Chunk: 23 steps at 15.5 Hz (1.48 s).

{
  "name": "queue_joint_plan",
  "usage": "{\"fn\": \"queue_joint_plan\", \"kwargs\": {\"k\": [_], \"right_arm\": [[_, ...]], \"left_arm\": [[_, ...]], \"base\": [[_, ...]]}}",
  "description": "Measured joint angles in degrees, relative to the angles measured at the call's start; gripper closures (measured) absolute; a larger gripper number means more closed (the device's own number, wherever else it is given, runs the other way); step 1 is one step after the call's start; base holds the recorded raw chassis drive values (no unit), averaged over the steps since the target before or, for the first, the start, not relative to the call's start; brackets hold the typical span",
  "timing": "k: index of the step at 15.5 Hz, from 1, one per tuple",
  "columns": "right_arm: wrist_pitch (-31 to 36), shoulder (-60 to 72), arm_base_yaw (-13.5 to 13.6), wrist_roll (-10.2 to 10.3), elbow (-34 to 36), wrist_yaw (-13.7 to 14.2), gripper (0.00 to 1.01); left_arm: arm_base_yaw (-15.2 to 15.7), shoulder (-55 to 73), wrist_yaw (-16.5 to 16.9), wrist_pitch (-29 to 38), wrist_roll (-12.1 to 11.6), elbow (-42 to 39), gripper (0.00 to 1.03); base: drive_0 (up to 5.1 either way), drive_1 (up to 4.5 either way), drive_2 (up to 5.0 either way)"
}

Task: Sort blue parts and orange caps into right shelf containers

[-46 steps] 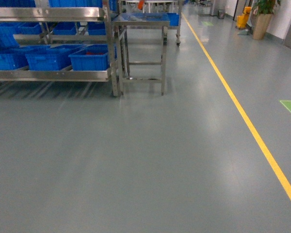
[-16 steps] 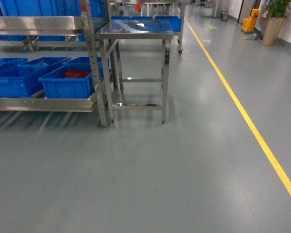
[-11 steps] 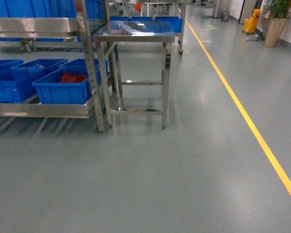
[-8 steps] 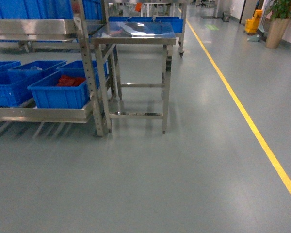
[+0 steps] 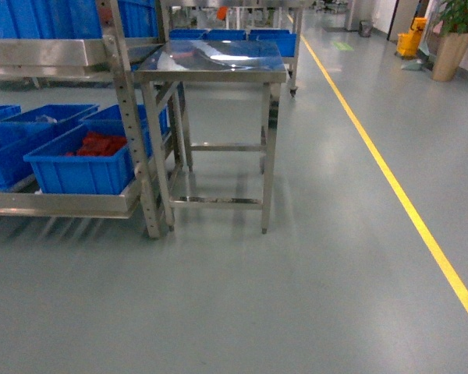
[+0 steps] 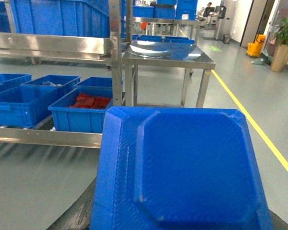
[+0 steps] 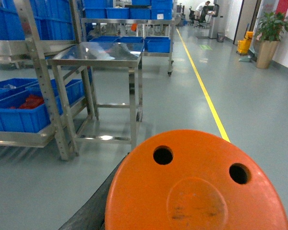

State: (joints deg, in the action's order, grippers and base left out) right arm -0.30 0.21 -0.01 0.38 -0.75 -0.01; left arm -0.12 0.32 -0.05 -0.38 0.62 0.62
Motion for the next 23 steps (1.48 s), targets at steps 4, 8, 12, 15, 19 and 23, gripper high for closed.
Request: {"fn": "queue_joint_plan", "kwargs": {"k": [4, 8, 12, 15, 19, 23], "right_arm": [[0.0, 0.0, 0.0, 0.0, 0.0, 0.0, 0.58], [-0.2, 0.0, 0.0, 0.0, 0.0, 0.0, 0.58], [-0.1, 0.0, 0.0, 0.0, 0.0, 0.0, 0.58], [-0.1, 0.0, 0.0, 0.0, 0.0, 0.0, 0.58], [-0.1, 0.0, 0.0, 0.0, 0.0, 0.0, 0.58], [-0.1, 0.0, 0.0, 0.0, 0.0, 0.0, 0.58]], "left_arm": [[0.0, 0.0, 0.0, 0.1, 0.0, 0.0, 0.61], [0.0, 0.0, 0.0, 0.0, 0.0, 0.0, 0.61], [0.0, 0.0, 0.0, 0.0, 0.0, 0.0, 0.61], [0.0, 0.0, 0.0, 0.0, 0.0, 0.0, 0.61], [0.0, 0.0, 0.0, -0.1, 0.0, 0.0, 0.61], [0.0, 0.0, 0.1, 0.0, 0.0, 0.0, 0.61]], "base": [[-0.1, 4.18, -4.3], [0.0, 4.20, -4.3], [-0.1, 4.16, -4.3], [0.0, 4.23, -4.3], [0.0, 4.25, -4.3], [0.0, 4.27, -4.3]]}}
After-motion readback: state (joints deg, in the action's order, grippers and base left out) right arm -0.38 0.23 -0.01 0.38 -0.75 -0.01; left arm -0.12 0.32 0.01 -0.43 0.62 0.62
